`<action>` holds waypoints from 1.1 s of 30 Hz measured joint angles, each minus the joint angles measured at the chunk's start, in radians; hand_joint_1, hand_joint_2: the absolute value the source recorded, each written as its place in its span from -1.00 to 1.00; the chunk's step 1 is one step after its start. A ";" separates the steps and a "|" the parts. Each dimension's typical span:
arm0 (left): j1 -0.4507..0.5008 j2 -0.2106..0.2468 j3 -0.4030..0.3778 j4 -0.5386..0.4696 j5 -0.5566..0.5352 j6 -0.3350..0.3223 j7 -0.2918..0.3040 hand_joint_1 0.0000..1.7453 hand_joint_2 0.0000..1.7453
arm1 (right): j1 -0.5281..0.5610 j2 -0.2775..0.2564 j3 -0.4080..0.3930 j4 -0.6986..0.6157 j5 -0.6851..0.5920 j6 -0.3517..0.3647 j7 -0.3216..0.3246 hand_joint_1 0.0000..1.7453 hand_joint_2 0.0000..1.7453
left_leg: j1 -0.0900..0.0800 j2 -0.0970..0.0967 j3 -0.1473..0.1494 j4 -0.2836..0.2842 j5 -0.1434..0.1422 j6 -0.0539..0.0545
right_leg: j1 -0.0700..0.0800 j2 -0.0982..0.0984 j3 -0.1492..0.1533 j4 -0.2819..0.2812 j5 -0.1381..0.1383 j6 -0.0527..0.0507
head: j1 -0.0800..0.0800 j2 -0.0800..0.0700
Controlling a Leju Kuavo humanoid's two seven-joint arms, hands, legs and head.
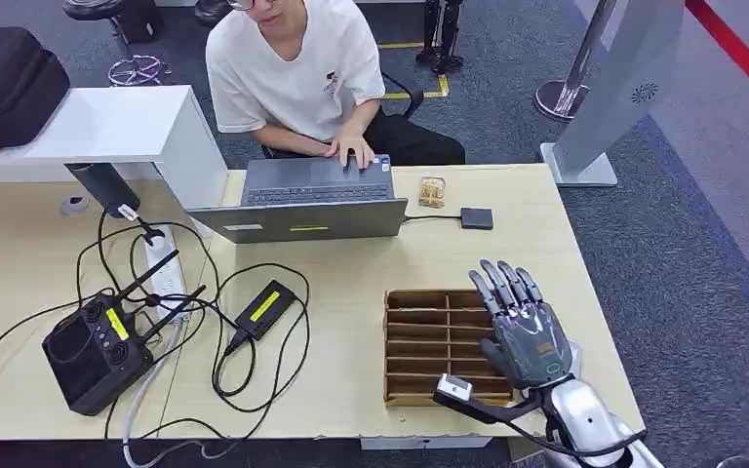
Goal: Pass the card to the sensor for recognition and then transmit it.
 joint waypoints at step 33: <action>0.000 0.000 0.000 0.000 -0.012 -0.006 0.003 -1.00 1.00 | -0.042 0.059 0.002 0.048 -0.002 0.001 -0.003 -1.00 1.00 | 0.000 0.000 0.000 0.000 0.000 0.000 | 0.000 0.000 0.000 0.000 0.000 0.000 | 0.000 0.000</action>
